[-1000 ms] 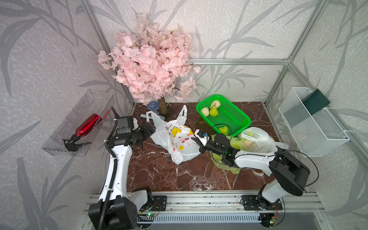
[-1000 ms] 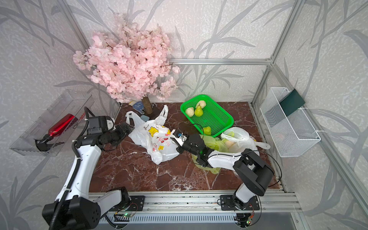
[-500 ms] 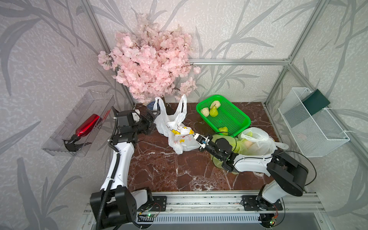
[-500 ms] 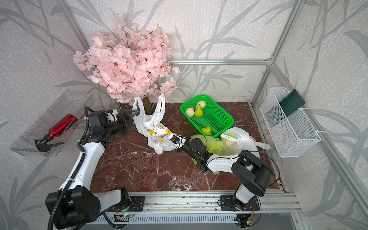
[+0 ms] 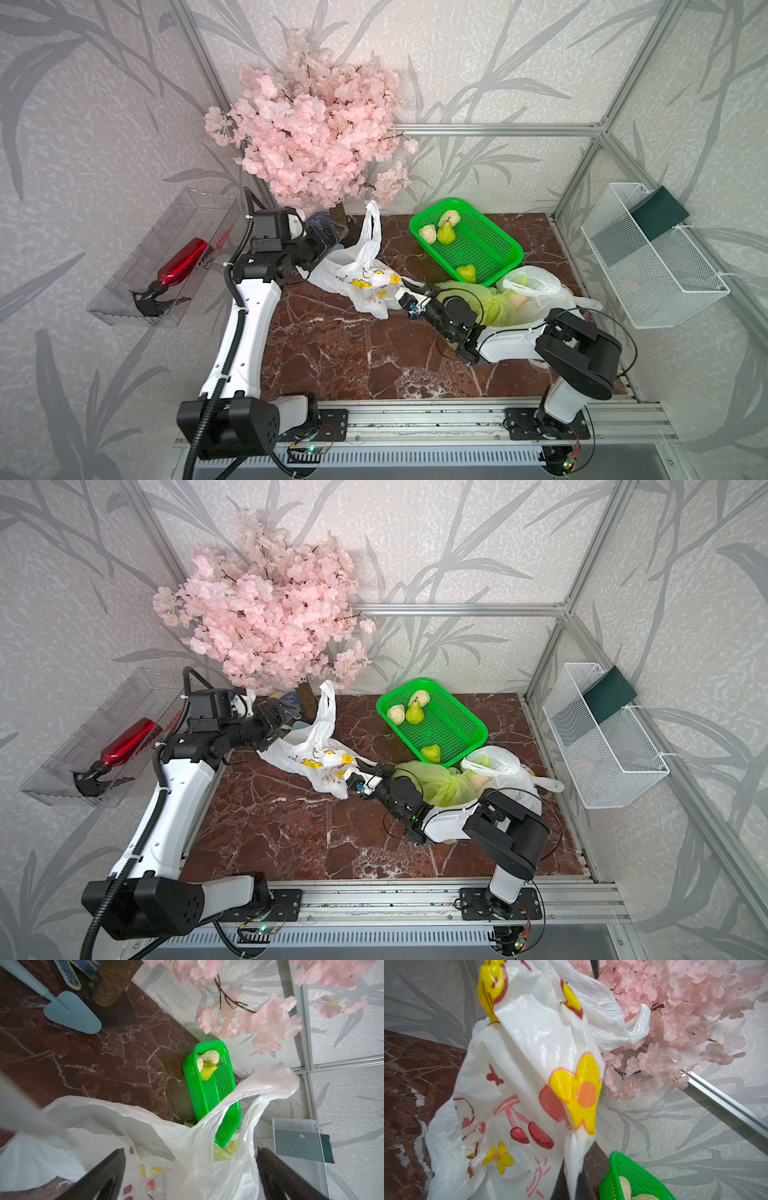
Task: Place the pears into plastic bags & tie knots
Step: Pick up the plastic bag at the center of the board.
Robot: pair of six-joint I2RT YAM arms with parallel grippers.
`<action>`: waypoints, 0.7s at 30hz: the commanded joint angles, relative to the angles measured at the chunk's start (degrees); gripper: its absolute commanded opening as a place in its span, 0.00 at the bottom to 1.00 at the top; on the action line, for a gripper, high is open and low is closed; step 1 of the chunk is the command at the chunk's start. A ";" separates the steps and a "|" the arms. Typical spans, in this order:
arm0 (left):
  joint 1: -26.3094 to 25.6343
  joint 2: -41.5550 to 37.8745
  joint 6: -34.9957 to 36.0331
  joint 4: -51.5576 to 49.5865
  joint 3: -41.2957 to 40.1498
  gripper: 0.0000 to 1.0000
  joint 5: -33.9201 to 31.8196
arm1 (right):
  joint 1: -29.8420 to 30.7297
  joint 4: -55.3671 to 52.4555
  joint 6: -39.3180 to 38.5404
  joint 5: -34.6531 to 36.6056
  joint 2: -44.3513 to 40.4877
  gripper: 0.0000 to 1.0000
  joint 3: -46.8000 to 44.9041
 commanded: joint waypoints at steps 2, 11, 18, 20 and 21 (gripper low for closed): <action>-1.02 2.35 5.52 -8.20 0.28 0.97 -4.57 | 1.17 3.04 -1.76 2.33 2.06 0.00 2.05; 1.44 -2.81 10.94 -19.73 3.93 0.95 -11.40 | 0.96 5.81 -1.72 7.59 6.53 0.00 3.19; 4.51 -5.79 8.88 -17.68 -3.85 0.99 -8.04 | 0.74 6.89 -0.51 8.99 7.11 0.00 3.52; 6.72 -5.40 6.93 -14.93 -5.78 0.99 -4.43 | 0.82 6.68 -0.08 8.41 6.42 0.00 3.27; 7.50 -5.00 5.45 -12.55 -6.65 0.99 -2.10 | 0.83 6.47 -0.20 8.10 6.36 0.00 3.30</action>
